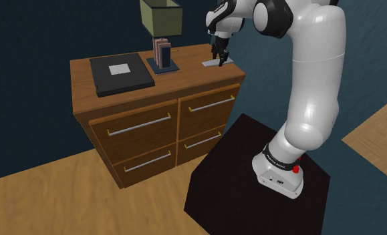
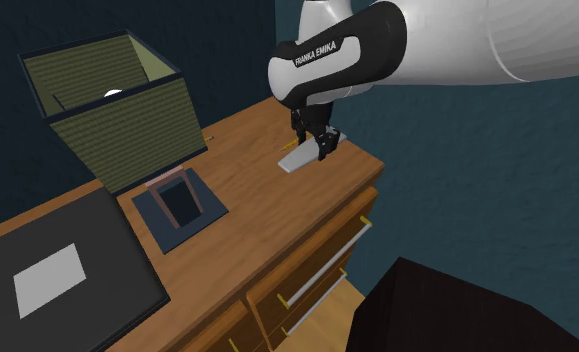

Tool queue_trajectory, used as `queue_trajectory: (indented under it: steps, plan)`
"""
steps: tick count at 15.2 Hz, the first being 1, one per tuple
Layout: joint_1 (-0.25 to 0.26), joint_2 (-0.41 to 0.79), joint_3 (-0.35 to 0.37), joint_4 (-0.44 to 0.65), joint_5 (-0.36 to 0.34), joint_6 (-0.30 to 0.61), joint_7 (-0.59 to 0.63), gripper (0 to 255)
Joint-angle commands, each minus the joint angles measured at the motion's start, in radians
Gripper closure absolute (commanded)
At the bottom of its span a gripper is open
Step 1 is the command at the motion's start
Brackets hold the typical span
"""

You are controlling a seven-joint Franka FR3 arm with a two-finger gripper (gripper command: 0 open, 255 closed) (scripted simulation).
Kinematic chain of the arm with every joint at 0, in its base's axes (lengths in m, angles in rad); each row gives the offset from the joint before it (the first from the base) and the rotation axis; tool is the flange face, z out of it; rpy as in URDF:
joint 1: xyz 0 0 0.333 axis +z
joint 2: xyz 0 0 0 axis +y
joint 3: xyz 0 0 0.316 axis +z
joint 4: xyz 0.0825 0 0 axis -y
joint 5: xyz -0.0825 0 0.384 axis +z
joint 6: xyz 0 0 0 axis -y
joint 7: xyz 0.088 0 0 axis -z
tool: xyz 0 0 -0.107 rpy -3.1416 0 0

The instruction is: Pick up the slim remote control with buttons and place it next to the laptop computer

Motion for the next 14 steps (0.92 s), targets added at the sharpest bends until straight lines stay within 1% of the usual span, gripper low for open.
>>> queue_trajectory:
  steps: [1, 14]
  plan:
    - [0.000, 0.000, 0.000, 0.000, 0.000, 0.000, 0.000, 255]
    - [0.018, -0.077, -0.032, 0.073, -0.055, -0.138, 0.034, 255]
